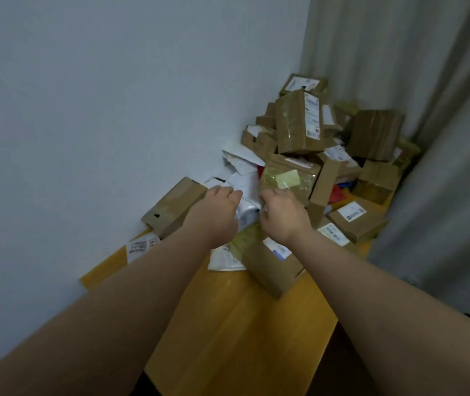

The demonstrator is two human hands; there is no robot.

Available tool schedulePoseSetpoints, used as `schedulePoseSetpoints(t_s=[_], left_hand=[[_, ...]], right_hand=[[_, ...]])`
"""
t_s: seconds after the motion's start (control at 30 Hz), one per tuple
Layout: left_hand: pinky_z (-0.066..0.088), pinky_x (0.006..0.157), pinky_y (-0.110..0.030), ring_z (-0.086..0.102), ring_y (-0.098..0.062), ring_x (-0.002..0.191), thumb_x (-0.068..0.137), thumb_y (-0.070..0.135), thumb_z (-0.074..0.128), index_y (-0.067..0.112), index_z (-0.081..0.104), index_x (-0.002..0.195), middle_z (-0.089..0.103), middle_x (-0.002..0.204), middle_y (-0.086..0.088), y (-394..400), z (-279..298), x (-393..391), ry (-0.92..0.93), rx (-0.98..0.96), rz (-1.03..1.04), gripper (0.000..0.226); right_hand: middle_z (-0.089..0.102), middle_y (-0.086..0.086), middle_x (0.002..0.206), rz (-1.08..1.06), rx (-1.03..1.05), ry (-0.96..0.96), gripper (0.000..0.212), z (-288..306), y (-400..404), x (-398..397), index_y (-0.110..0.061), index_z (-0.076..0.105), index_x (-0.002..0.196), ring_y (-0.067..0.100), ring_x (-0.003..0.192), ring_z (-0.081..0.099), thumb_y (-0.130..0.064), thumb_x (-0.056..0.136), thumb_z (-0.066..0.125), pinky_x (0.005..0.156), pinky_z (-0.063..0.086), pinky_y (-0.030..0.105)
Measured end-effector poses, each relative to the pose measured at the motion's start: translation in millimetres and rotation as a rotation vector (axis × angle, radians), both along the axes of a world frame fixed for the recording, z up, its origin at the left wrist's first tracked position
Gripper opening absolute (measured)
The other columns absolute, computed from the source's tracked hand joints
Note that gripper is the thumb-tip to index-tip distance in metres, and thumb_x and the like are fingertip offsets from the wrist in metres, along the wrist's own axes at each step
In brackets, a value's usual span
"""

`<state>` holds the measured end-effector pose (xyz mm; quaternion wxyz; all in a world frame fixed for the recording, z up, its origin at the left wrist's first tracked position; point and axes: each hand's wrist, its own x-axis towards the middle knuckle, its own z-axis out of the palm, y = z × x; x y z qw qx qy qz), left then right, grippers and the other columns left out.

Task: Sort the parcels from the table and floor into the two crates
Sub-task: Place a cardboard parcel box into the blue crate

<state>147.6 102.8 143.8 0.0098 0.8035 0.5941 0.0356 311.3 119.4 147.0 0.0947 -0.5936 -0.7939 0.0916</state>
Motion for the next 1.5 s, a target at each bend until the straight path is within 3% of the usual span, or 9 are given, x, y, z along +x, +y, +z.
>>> schedulePoseSetpoints(t_s=[0.17,0.33,0.5,0.63,0.93,1.07,1.23,1.33,1.5], left_hand=[[0.035,0.108,-0.042,0.028,-0.029,0.137,0.093,0.027,0.053,0.010,0.028,0.148,0.035,0.148,-0.010,59,5,57,-0.070,0.002,-0.011,0.063],[0.037,0.109,-0.048,0.015,-0.030,0.145,0.089,0.020,0.063,0.016,0.004,0.154,0.012,0.159,-0.010,104,-1,87,-0.078,-0.054,0.043,0.088],[0.040,0.105,-0.053,0.000,-0.038,0.148,0.084,0.018,0.072,0.033,-0.021,0.149,-0.017,0.159,-0.011,140,-16,94,0.106,-0.026,0.093,0.114],[0.041,0.103,-0.057,0.001,-0.043,0.146,0.080,0.030,0.076,0.032,-0.028,0.147,-0.026,0.156,-0.014,156,-35,99,0.189,0.015,0.102,0.123],[0.039,0.103,-0.055,0.024,-0.040,0.140,0.083,0.024,0.072,0.023,-0.022,0.150,-0.022,0.156,-0.020,171,-63,106,0.179,0.073,0.110,0.115],[0.041,0.102,-0.052,0.038,-0.040,0.128,0.080,0.023,0.072,0.024,-0.003,0.151,-0.005,0.158,-0.019,170,-58,102,0.170,0.112,0.083,0.103],[0.043,0.100,-0.048,0.039,-0.039,0.127,0.070,0.039,0.080,0.025,0.004,0.149,-0.001,0.157,-0.016,150,-44,73,0.102,0.131,0.076,0.111],[0.041,0.100,-0.048,0.039,-0.039,0.125,0.072,0.051,0.073,0.022,0.009,0.151,0.003,0.156,-0.017,127,-32,52,0.068,0.161,0.060,0.106],[0.045,0.092,-0.047,0.048,-0.040,0.115,0.077,0.040,0.070,0.017,0.025,0.149,0.018,0.154,-0.023,87,-10,25,0.023,0.271,0.080,0.088]], right_hand=[[0.043,0.014,0.138,-0.151,0.034,0.031,0.046,-5,53,60,-0.008,0.040,0.137,0.031,0.128,0.035,-0.019,0.094,0.049,0.103,0.034,0.038],[0.041,0.016,0.136,-0.311,0.073,0.116,0.052,-23,86,93,-0.007,0.036,0.137,0.034,0.125,0.035,-0.028,0.093,0.053,0.103,0.033,0.040],[0.026,0.015,0.151,-0.358,0.039,0.163,0.066,-42,106,107,-0.010,0.024,0.146,0.034,0.139,0.021,-0.043,0.094,0.049,0.111,0.026,0.045],[0.023,0.013,0.154,-0.365,0.001,0.175,0.067,-53,119,116,-0.012,0.022,0.148,0.032,0.141,0.019,-0.047,0.096,0.044,0.112,0.025,0.045],[0.036,0.013,0.146,-0.336,-0.102,0.241,0.064,-64,129,118,-0.012,0.024,0.148,0.033,0.132,0.033,-0.048,0.098,0.040,0.108,0.034,0.046],[0.035,0.013,0.150,-0.329,-0.127,0.259,0.067,-62,125,114,-0.014,0.022,0.150,0.033,0.135,0.033,-0.053,0.098,0.035,0.108,0.035,0.047],[0.033,0.013,0.153,-0.343,-0.116,0.300,0.070,-54,110,108,-0.013,0.021,0.151,0.033,0.139,0.029,-0.059,0.098,0.025,0.110,0.031,0.046],[0.029,0.011,0.156,-0.342,-0.122,0.316,0.071,-46,96,96,-0.014,0.020,0.152,0.032,0.142,0.025,-0.059,0.098,0.022,0.112,0.029,0.049],[0.031,0.012,0.155,-0.329,-0.088,0.321,0.071,-36,66,69,-0.012,0.021,0.152,0.032,0.141,0.027,-0.058,0.098,0.019,0.114,0.026,0.048]])
